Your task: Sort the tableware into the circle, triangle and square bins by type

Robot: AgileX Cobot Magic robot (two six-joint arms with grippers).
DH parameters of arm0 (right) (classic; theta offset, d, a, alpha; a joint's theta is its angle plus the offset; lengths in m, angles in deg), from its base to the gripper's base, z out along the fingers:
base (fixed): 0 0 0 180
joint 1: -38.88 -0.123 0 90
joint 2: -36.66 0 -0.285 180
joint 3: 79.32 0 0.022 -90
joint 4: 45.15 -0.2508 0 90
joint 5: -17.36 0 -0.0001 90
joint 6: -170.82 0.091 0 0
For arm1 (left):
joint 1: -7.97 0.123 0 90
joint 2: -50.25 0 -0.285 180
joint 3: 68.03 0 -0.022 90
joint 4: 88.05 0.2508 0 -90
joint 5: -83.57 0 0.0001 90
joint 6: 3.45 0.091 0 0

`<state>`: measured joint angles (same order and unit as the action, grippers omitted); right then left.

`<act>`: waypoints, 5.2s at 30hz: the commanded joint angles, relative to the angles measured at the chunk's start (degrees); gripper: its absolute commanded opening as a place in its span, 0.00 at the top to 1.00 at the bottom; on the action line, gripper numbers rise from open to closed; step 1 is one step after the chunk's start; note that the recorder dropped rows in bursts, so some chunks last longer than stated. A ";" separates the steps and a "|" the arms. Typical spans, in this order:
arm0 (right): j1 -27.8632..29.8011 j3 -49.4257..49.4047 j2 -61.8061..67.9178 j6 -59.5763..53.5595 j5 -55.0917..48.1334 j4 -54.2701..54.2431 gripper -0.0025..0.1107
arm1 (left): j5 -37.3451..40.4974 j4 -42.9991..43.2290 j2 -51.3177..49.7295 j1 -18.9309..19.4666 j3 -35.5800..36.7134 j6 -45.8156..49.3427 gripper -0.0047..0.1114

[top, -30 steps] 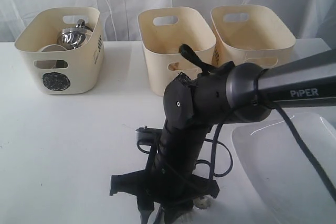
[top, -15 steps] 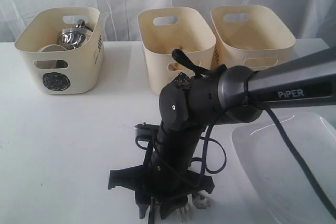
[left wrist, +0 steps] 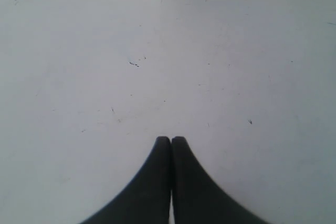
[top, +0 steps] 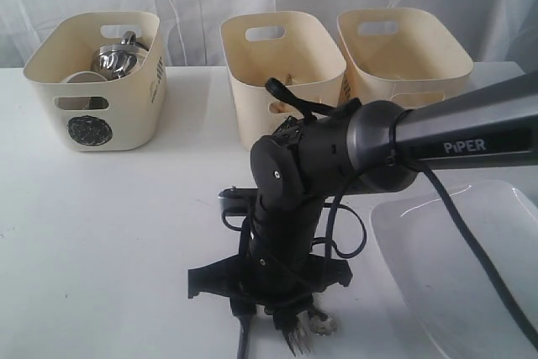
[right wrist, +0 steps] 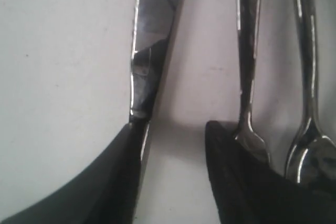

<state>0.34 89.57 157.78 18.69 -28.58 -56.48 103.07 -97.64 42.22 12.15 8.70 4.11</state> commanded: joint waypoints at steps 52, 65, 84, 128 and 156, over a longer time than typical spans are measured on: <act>-0.79 3.76 0.15 5.33 1.69 27.99 0.63 | 0.94 -0.54 0.24 -0.31 0.48 0.00 0.96; -0.79 1.79 0.47 5.33 5.91 26.40 0.63 | 0.94 -0.54 0.24 -0.31 0.48 0.00 0.96; -0.79 1.70 2.19 -7.54 7.35 18.64 0.98 | 0.94 -0.54 0.24 -0.31 0.48 0.00 0.96; 34.04 32.45 0.34 -41.19 -0.78 -43.00 0.98 | 0.94 -0.54 0.24 -0.31 0.48 0.00 0.96; 34.61 50.60 19.05 -65.19 15.44 -54.81 0.62 | 0.94 -0.54 0.24 -0.31 0.48 0.00 0.96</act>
<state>34.55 139.76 177.67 -45.40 -10.60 -110.75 103.07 -97.64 42.22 12.15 8.70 4.11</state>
